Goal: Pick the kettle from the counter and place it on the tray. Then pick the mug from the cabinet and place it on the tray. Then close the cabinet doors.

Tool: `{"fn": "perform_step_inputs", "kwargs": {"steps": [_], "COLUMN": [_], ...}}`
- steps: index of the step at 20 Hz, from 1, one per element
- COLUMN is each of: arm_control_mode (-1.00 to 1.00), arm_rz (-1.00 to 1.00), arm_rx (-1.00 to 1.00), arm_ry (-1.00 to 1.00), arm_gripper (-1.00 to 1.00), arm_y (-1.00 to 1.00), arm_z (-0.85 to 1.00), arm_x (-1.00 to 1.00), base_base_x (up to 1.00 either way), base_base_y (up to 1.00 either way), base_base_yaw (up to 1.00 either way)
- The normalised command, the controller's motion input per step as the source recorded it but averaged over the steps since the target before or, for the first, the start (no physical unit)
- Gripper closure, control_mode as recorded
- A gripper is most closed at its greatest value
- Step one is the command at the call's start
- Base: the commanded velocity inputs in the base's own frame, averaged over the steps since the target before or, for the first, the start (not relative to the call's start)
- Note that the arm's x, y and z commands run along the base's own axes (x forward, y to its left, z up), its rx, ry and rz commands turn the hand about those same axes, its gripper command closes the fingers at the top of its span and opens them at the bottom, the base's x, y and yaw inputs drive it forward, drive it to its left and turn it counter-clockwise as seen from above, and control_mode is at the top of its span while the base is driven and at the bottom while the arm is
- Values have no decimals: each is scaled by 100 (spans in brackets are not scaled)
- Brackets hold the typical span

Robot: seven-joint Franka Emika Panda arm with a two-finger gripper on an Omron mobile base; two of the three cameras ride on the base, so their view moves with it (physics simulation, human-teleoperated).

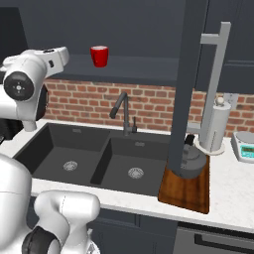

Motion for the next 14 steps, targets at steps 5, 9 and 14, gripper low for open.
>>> {"fn": "perform_step_inputs", "kwargs": {"steps": [5, 9, 14], "arm_control_mode": [-100, -100, -100], "arm_rz": [-2, -1, 0], "arm_rx": [0, 1, 1], "arm_ry": [3, 1, 2], "arm_gripper": [-100, -100, -100], "arm_y": [0, -5, -10], "arm_z": [-7, -1, -1], "arm_x": [17, 17, 13], "base_base_x": [0, 0, 0], "base_base_y": [0, 0, 0], "base_base_yaw": [0, 0, 0]}}
